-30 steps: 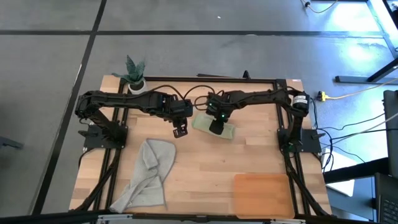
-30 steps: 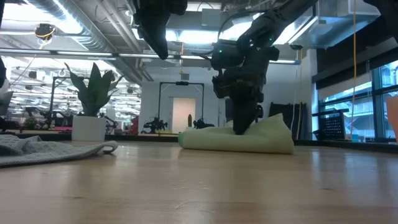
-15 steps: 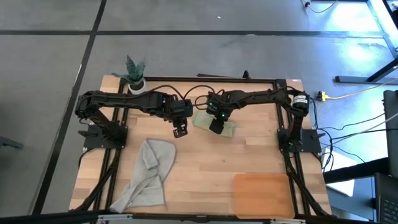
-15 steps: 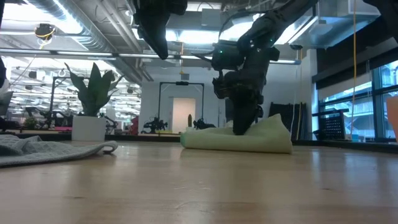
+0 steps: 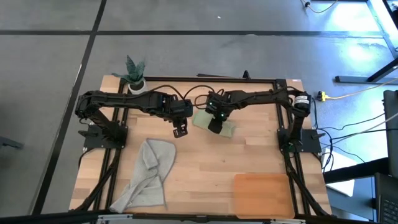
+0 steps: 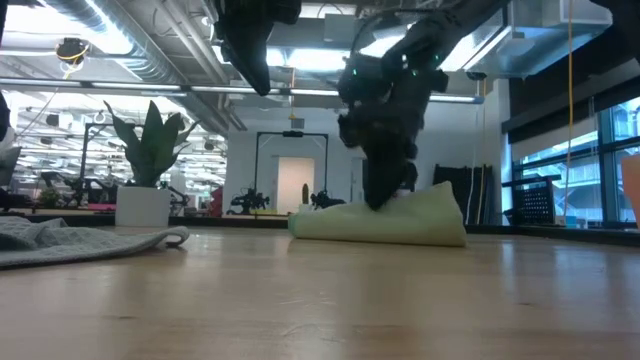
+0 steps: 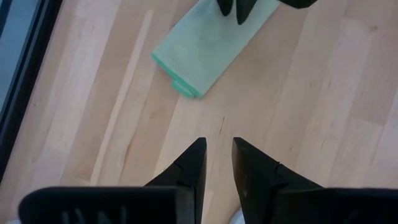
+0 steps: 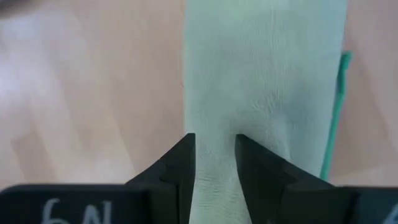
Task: Roll microfiber towels into tight, uniform cylinder then place into a basket
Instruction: Roll the green microfiber cloth, then put the green microfiber cloth into the orange bin
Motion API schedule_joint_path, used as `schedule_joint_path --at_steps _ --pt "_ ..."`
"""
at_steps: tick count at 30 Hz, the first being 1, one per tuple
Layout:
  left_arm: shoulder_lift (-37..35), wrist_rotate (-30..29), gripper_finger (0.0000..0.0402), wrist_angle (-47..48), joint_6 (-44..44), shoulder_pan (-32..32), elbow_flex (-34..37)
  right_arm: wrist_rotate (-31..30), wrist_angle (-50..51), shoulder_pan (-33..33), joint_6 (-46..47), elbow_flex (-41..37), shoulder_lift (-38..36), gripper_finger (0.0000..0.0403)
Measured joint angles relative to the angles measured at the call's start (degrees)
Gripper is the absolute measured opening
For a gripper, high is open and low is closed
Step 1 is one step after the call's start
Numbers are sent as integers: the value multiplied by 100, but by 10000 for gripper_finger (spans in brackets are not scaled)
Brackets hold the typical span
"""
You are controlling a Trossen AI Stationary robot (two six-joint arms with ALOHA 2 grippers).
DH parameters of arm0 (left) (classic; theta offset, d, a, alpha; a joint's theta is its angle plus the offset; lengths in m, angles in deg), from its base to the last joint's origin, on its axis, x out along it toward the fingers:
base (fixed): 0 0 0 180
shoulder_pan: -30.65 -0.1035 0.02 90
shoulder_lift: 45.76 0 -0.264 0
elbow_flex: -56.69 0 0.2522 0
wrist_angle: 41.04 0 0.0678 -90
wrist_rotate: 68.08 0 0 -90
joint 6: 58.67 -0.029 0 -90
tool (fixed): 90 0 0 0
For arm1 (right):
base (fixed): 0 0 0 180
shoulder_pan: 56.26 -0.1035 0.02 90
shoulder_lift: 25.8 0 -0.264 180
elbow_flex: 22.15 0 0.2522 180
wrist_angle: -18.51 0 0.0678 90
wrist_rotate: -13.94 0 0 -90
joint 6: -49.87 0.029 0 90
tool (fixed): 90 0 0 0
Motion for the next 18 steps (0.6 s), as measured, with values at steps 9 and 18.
schedule_joint_path --at_steps 9,18 --pt "-92 0 67 174 -12 27 2 -401 541 2 -182 484 -438 114" --pt "-587 9 67 215 6 81 4 -452 868 0 -367 512 -1029 114"
